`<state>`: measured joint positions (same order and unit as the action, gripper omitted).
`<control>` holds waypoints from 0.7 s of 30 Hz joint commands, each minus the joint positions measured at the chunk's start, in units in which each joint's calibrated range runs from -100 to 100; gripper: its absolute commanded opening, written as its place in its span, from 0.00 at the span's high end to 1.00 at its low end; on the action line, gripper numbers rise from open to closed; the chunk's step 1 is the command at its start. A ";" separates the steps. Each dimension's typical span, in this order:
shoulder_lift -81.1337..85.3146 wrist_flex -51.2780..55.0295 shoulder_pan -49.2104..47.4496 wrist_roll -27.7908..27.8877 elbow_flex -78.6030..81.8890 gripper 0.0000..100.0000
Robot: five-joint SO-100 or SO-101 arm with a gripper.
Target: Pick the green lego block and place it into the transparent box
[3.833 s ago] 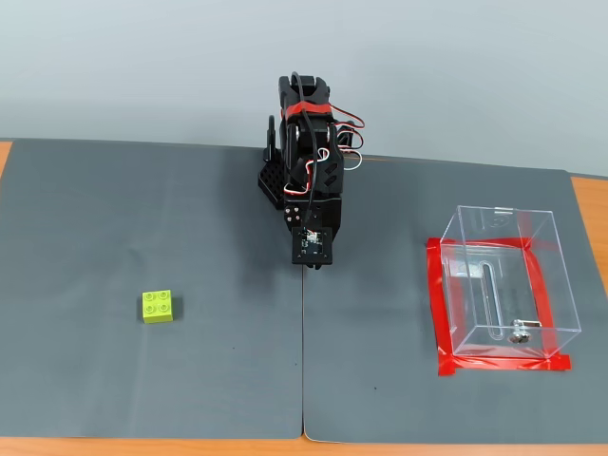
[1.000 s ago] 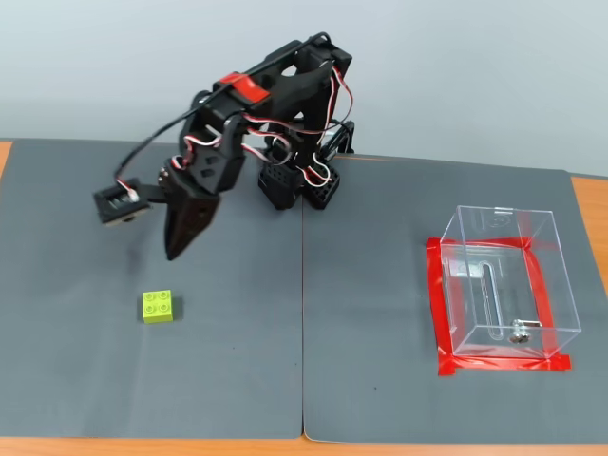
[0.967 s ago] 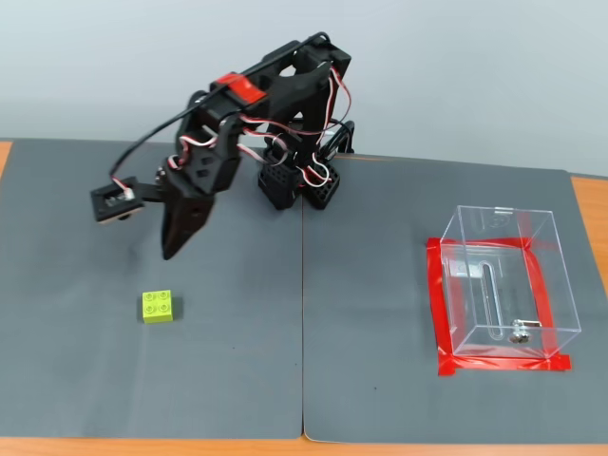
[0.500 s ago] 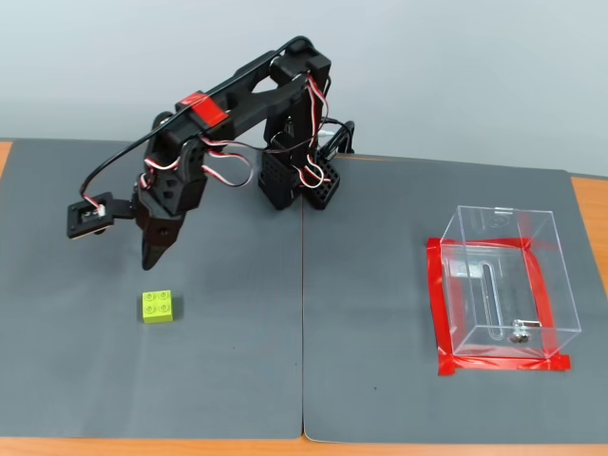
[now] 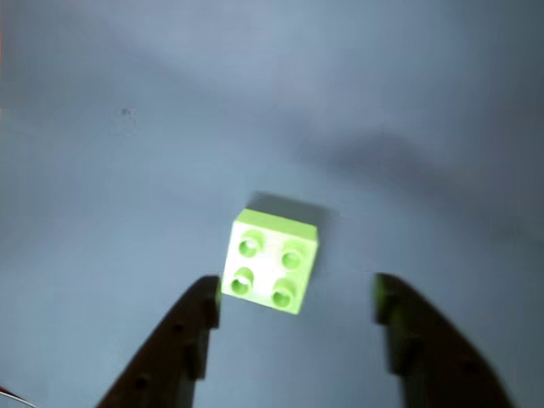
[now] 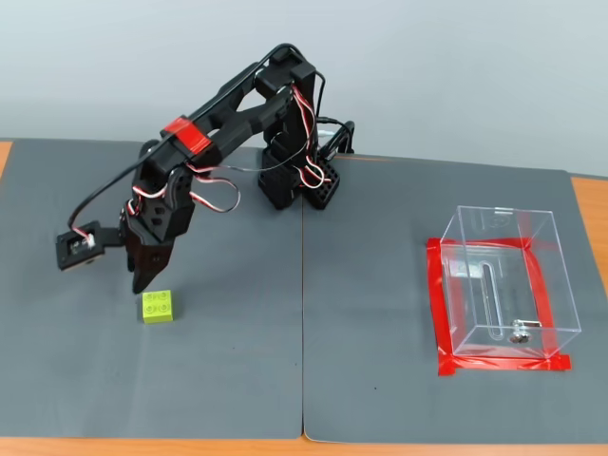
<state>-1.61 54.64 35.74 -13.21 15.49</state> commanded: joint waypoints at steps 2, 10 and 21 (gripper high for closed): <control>-0.21 -1.08 -2.88 0.11 -2.60 0.73; -6.40 -1.52 -4.45 -0.15 -2.78 0.72; -10.98 -4.47 -4.00 -0.10 -2.69 0.72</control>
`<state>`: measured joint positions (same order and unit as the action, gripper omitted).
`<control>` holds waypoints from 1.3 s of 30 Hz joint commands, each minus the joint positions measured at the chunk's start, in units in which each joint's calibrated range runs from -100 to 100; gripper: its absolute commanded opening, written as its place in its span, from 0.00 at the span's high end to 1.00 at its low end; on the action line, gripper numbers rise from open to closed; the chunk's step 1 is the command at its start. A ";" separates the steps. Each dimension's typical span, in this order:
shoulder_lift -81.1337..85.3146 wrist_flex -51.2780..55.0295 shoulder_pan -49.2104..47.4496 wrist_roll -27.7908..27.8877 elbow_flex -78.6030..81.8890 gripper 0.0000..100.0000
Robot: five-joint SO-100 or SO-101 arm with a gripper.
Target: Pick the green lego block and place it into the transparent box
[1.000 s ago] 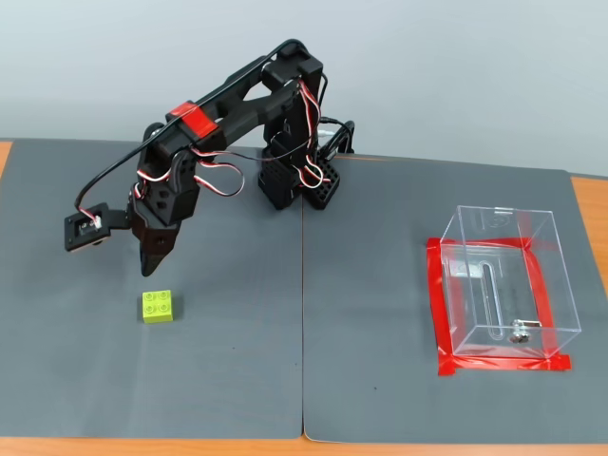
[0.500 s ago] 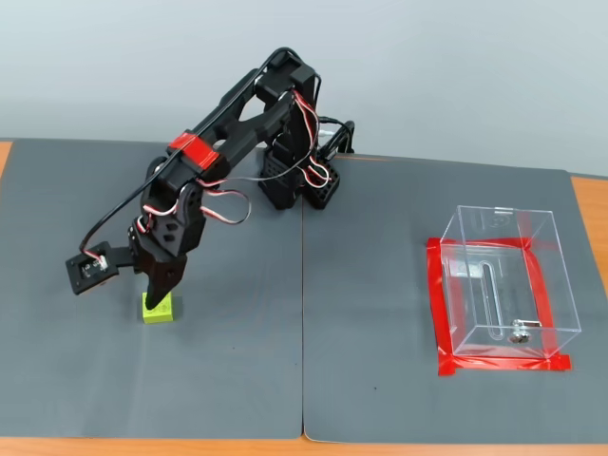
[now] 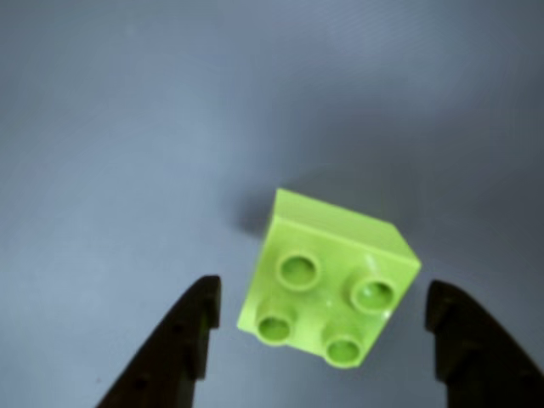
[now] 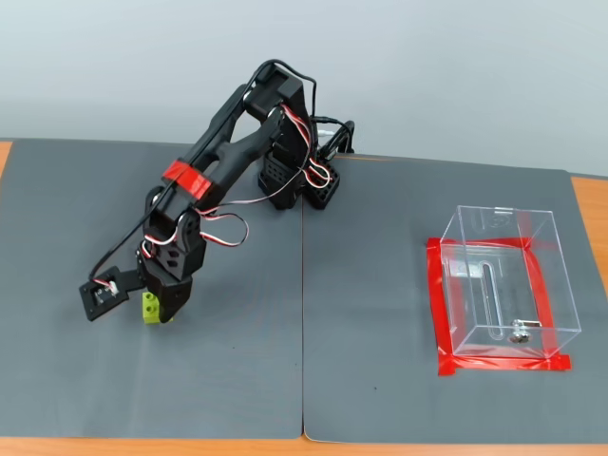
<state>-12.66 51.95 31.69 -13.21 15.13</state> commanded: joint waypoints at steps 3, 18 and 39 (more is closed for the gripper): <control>-1.12 -3.25 0.05 0.27 -1.97 0.72; -1.80 -3.17 1.84 0.42 -0.89 0.73; 6.43 -2.39 1.92 0.63 -0.98 0.98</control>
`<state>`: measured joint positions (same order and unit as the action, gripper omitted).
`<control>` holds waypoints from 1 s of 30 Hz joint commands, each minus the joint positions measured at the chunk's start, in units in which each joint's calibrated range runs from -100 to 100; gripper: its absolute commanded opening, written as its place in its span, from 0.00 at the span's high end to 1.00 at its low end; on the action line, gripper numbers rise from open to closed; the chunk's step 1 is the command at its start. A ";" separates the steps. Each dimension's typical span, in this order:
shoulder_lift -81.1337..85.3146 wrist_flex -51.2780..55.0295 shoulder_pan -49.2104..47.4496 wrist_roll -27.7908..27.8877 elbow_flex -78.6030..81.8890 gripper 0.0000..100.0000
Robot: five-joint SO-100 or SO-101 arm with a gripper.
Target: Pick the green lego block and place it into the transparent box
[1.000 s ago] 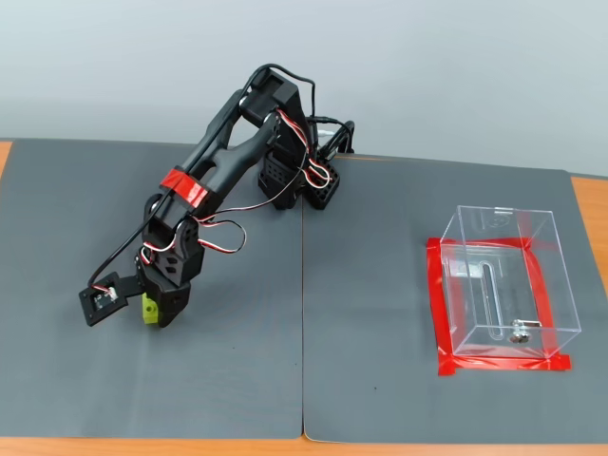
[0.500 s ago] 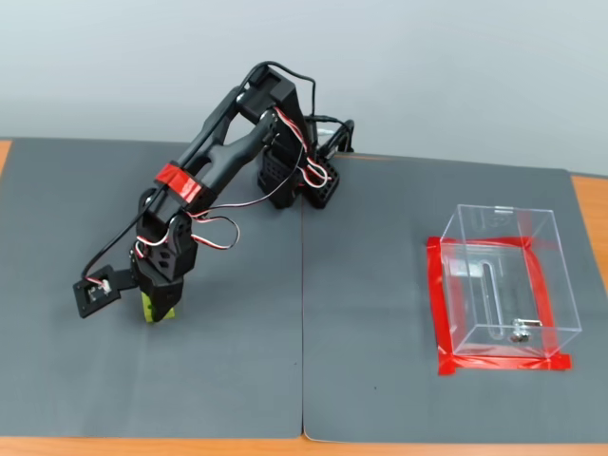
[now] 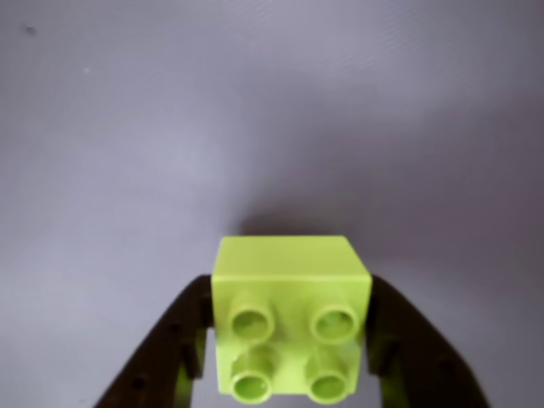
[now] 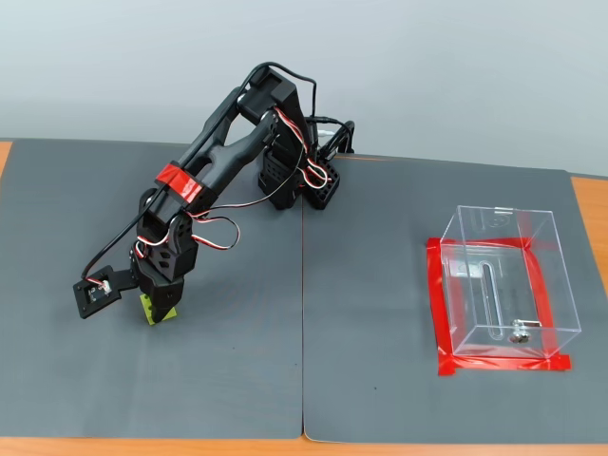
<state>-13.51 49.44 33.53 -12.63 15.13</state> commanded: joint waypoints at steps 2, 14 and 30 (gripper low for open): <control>10.92 0.13 0.00 1.24 -0.89 0.98; 32.88 0.13 -0.67 10.20 5.18 0.98; 46.96 0.13 -18.57 13.64 -0.16 0.98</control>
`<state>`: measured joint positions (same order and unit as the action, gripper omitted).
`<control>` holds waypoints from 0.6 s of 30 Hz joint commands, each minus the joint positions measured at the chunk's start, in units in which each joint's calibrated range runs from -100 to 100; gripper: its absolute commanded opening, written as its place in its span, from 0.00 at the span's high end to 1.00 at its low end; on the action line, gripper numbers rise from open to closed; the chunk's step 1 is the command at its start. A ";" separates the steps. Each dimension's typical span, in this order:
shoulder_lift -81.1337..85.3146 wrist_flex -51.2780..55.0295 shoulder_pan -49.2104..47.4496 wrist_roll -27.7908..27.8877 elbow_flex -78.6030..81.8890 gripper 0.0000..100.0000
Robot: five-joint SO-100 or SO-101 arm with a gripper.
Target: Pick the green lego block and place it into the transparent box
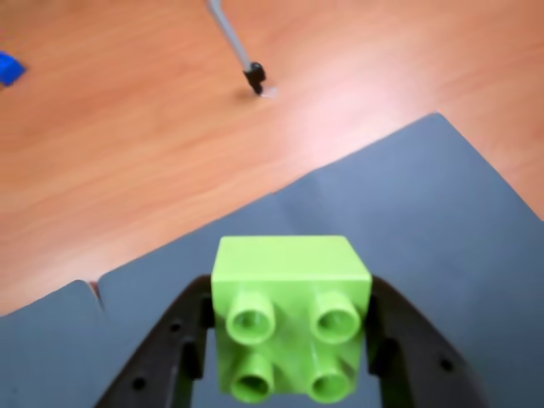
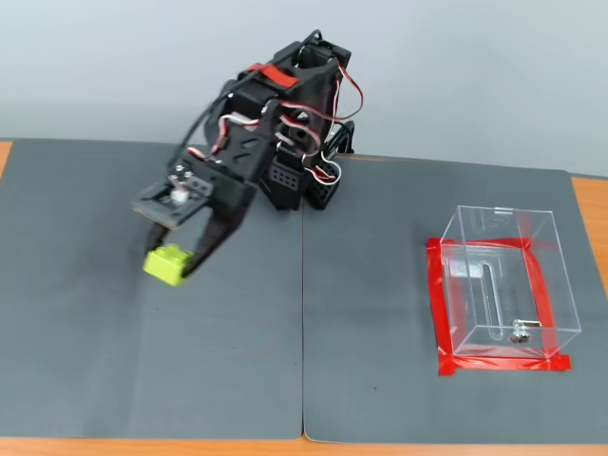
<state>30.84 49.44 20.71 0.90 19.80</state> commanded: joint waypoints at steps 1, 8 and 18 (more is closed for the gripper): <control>2.61 0.13 -7.39 0.06 -5.28 0.98; 2.86 0.22 -25.89 0.22 -7.64 0.98; 1.84 4.04 -49.17 -0.04 -7.36 0.98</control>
<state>31.69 50.13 -20.71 1.00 15.31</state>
